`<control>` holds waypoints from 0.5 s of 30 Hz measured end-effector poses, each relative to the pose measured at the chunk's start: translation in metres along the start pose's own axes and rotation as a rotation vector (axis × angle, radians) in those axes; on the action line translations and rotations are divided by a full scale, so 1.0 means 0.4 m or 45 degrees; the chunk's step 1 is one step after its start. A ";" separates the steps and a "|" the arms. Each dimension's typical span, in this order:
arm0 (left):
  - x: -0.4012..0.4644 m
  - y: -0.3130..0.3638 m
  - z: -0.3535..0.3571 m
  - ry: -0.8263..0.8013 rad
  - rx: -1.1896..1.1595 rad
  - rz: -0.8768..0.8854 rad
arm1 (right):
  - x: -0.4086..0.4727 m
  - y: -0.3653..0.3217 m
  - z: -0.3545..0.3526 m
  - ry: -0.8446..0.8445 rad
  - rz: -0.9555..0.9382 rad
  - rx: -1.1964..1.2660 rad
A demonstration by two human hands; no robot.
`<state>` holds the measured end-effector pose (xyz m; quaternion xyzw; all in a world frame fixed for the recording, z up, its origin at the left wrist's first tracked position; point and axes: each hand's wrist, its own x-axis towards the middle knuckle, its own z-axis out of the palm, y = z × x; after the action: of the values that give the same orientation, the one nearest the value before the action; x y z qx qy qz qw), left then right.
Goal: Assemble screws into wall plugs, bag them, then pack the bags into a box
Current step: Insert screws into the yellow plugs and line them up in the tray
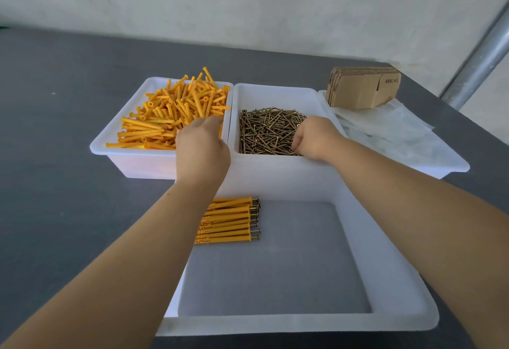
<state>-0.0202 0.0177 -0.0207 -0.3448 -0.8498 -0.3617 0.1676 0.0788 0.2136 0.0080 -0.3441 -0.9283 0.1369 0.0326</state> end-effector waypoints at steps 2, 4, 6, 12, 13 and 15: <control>-0.003 0.008 -0.007 0.142 -0.095 0.113 | -0.005 0.006 -0.010 0.016 -0.009 0.078; -0.006 0.018 -0.012 0.210 -0.172 0.189 | -0.008 0.013 -0.017 0.025 -0.003 0.135; -0.008 0.025 -0.018 0.237 -0.217 0.242 | -0.013 0.018 -0.021 0.044 0.002 0.225; -0.017 0.040 -0.029 0.310 -0.343 0.400 | -0.045 0.028 -0.037 0.243 0.031 0.542; -0.020 0.044 -0.030 0.310 -0.356 0.433 | -0.057 0.031 -0.039 0.277 0.028 0.625; -0.025 0.054 -0.030 0.311 -0.358 0.496 | -0.085 0.035 -0.047 0.356 0.005 0.774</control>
<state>0.0027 0.0150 -0.0069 -0.4754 -0.6823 -0.4762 0.2857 0.1162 0.2062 0.0234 -0.3357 -0.8309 0.3593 0.2605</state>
